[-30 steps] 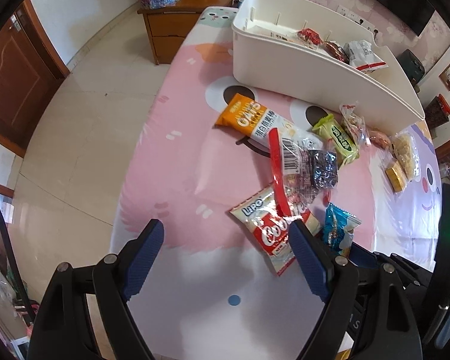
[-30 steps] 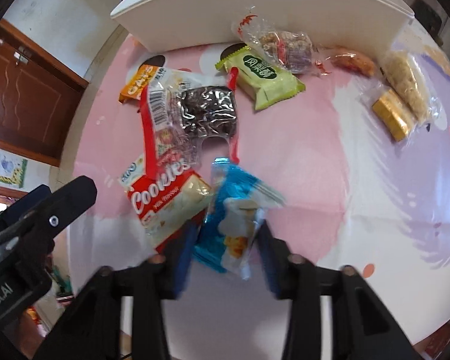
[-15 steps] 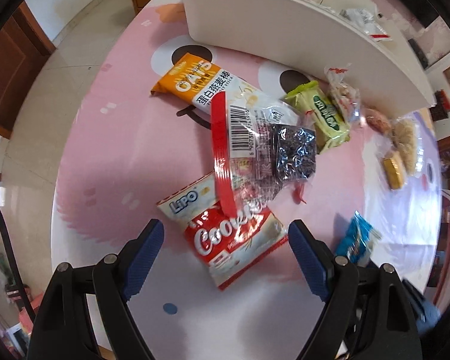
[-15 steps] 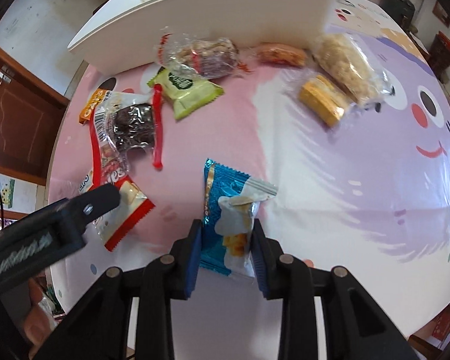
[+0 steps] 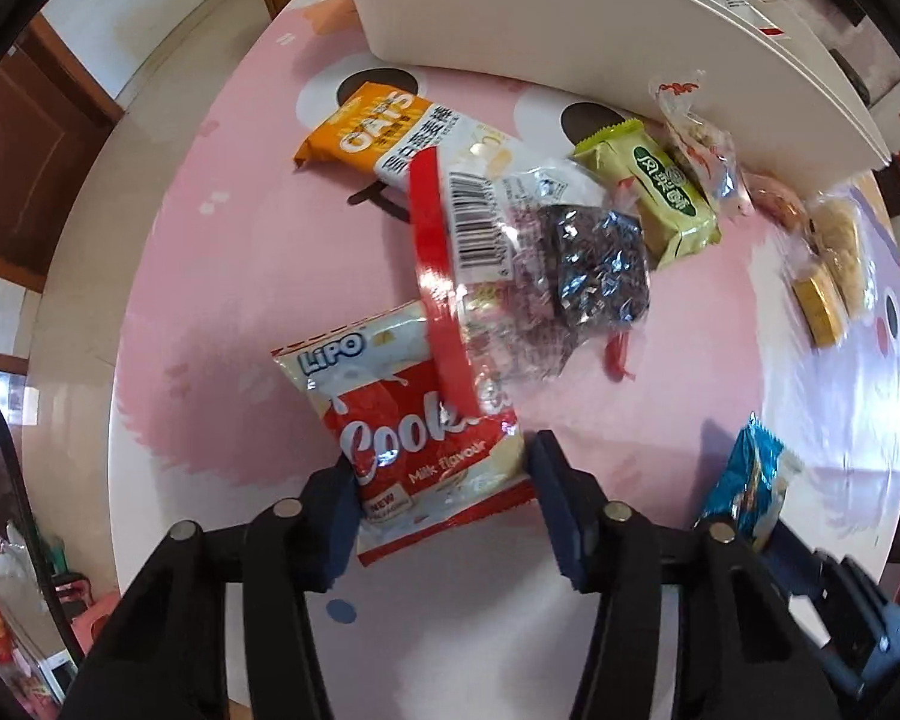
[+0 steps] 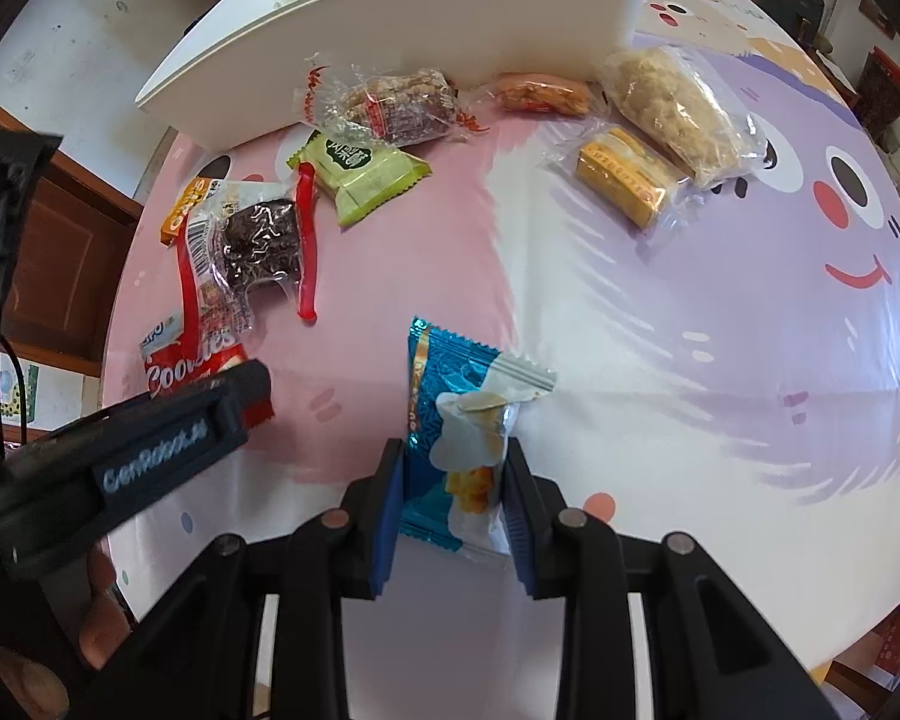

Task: Organize snacks
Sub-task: 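Carry both packs over the white tray and release them inside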

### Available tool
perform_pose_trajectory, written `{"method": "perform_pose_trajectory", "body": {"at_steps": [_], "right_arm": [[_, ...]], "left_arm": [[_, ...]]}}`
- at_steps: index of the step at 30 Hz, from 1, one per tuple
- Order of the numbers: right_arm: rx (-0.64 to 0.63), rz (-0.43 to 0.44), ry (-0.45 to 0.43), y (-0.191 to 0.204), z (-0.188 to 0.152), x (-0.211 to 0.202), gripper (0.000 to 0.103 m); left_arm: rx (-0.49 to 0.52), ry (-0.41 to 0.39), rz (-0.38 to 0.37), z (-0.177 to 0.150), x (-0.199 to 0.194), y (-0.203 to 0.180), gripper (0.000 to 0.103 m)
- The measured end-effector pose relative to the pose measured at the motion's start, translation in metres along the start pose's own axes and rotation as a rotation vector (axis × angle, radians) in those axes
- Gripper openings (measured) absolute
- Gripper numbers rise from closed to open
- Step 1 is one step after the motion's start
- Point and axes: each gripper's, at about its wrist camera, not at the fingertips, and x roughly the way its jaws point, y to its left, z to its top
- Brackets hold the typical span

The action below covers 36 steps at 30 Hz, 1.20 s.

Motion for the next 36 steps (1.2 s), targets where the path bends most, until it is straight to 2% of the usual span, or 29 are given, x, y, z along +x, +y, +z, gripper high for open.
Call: {"method": "perform_pose_trajectory", "body": {"at_steps": [3, 8, 11, 17, 23, 27, 36], "right_arm": [[-0.012, 0.011, 0.000, 0.001, -0.002, -0.003, 0.031], [-0.055, 0.032, -0.009, 0.013, -0.003, -0.011, 0.030], [-0.086, 0.042, -0.027, 0.022, -0.001, -0.020, 0.030], [-0.121, 0.081, -0.073, 0.035, 0.010, -0.052, 0.030], [-0.127, 0.117, -0.157, 0.043, 0.035, -0.096, 0.030], [-0.116, 0.136, -0.229, 0.044, 0.061, -0.130, 0.030], [-0.091, 0.130, -0.410, 0.041, 0.130, -0.203, 0.030]], "left_arm": [[-0.011, 0.004, -0.023, -0.007, -0.001, 0.012, 0.044], [-0.006, -0.001, -0.017, -0.024, -0.008, 0.033, 0.044], [0.015, -0.035, -0.007, -0.030, -0.026, 0.037, 0.044], [0.086, -0.163, -0.013, -0.024, -0.083, 0.029, 0.044], [0.151, -0.293, -0.050, 0.024, -0.149, 0.030, 0.044], [0.210, -0.392, -0.074, 0.056, -0.188, 0.012, 0.044], [0.302, -0.495, -0.137, 0.121, -0.239, -0.020, 0.044]]}}
